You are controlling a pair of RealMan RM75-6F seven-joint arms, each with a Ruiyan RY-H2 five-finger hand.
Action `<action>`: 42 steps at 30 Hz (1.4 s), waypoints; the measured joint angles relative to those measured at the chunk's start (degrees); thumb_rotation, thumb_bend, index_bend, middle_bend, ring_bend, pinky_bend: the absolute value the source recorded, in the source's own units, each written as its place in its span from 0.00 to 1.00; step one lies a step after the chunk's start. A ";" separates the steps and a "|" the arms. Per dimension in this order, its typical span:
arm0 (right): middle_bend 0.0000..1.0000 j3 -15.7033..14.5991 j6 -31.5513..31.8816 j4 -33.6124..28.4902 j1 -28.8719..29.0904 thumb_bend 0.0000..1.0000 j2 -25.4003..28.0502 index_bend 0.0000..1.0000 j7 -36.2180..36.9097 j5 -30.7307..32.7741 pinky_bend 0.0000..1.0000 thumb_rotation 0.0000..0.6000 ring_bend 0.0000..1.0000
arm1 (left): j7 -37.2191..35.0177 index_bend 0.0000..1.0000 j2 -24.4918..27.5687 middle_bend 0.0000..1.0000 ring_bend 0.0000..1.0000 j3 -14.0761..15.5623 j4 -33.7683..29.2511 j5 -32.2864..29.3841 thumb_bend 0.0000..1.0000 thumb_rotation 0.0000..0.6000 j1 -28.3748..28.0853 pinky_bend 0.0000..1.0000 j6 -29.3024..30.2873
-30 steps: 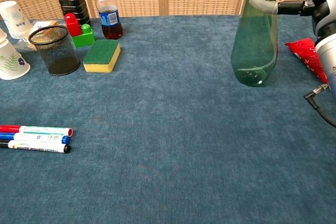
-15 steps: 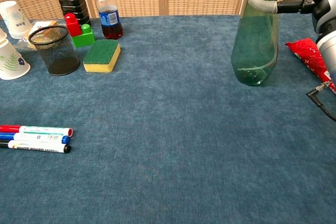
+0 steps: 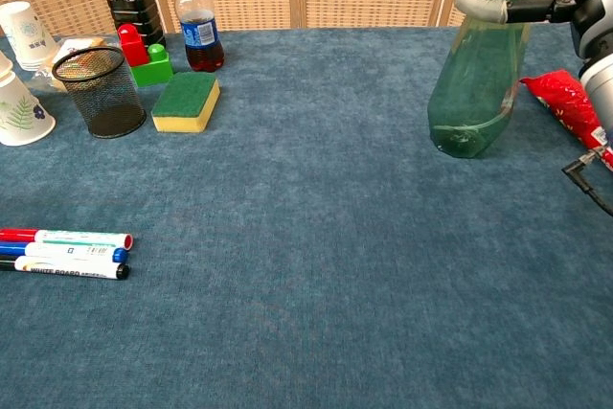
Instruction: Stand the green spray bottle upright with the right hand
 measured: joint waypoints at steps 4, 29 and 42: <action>0.41 -0.15 -0.04 -0.23 -0.12 0.11 0.22 0.38 -0.10 -0.06 0.21 1.00 0.32 | -0.01 0.16 -0.04 0.10 0.00 0.05 0.01 0.08 0.30 1.00 -0.05 0.00 -0.01; 0.37 -0.92 -3.15 -2.47 0.07 0.13 2.64 0.31 0.66 -0.16 0.16 0.49 0.27 | 0.46 0.16 -0.17 0.10 0.00 0.14 -0.26 0.22 0.30 1.00 -0.32 0.00 -0.02; 0.37 -1.57 -2.77 -1.68 -1.43 0.14 3.03 0.31 1.46 0.02 0.16 0.48 0.27 | 0.89 0.16 -0.30 0.09 0.00 0.21 -0.58 0.38 0.31 1.00 -0.63 0.00 -0.21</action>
